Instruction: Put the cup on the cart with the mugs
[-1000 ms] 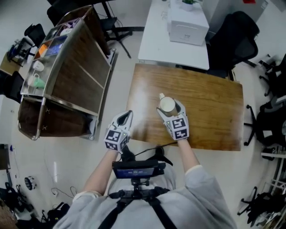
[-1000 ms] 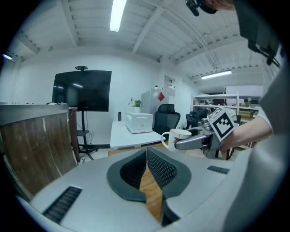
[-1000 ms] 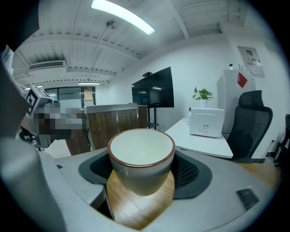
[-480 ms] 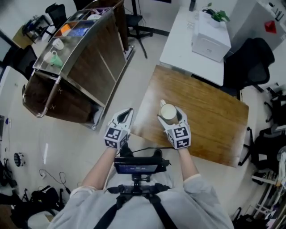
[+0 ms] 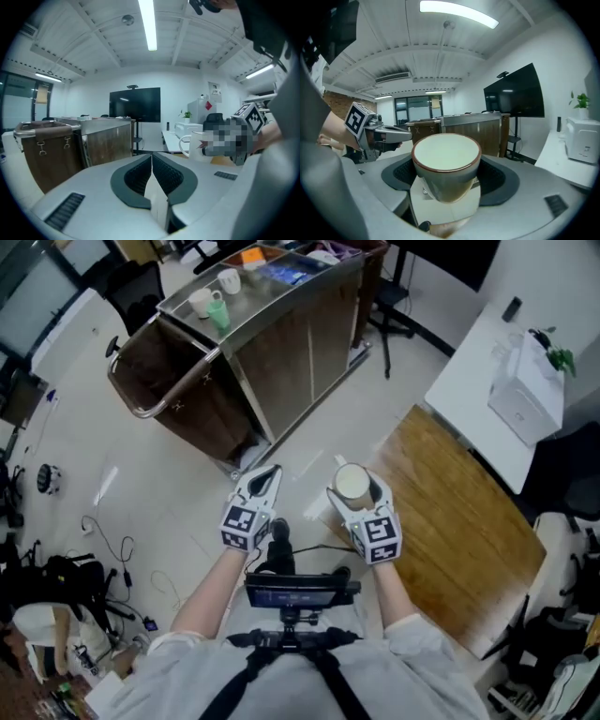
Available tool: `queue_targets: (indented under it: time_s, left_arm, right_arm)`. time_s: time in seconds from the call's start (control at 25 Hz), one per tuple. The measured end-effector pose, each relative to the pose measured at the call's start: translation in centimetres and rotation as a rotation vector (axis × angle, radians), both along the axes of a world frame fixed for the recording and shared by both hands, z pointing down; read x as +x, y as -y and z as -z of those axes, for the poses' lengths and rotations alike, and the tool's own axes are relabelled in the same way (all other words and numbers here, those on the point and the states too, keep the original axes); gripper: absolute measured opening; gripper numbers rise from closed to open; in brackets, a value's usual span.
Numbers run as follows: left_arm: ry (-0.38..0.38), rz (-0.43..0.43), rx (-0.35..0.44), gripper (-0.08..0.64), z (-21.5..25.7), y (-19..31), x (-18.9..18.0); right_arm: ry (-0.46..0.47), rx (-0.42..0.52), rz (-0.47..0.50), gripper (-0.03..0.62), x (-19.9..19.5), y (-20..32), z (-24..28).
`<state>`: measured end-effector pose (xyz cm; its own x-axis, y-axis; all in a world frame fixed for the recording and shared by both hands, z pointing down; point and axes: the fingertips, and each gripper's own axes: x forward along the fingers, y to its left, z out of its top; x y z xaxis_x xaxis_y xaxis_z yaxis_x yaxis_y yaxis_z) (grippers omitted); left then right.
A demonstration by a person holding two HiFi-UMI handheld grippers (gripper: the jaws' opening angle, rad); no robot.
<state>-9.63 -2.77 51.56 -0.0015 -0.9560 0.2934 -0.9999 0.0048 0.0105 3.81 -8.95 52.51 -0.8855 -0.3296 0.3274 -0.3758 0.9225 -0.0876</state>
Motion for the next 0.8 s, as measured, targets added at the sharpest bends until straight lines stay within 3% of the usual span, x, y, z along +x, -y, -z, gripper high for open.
queue_targets:
  time_s: [0.12,0.32,0.8]
  left_arm:
    - [-0.006,0.066,0.006,0.012,1.1,-2.1,-4.1]
    - [-0.039,0.126,0.023,0.012,1.9,-3.6,-9.8]
    - [-0.053,0.048,0.105,0.012,8.1,1.6,-21.6]
  right_arm:
    - [0.009,0.011,0.081,0.396,-4.7,-1.8,0.8]
    - [0.012,-0.032,0.133,0.396,-11.5,-3.1,1.5]
    - [0.055,0.026,0.079,0.396,-25.4,2.3,8.2]
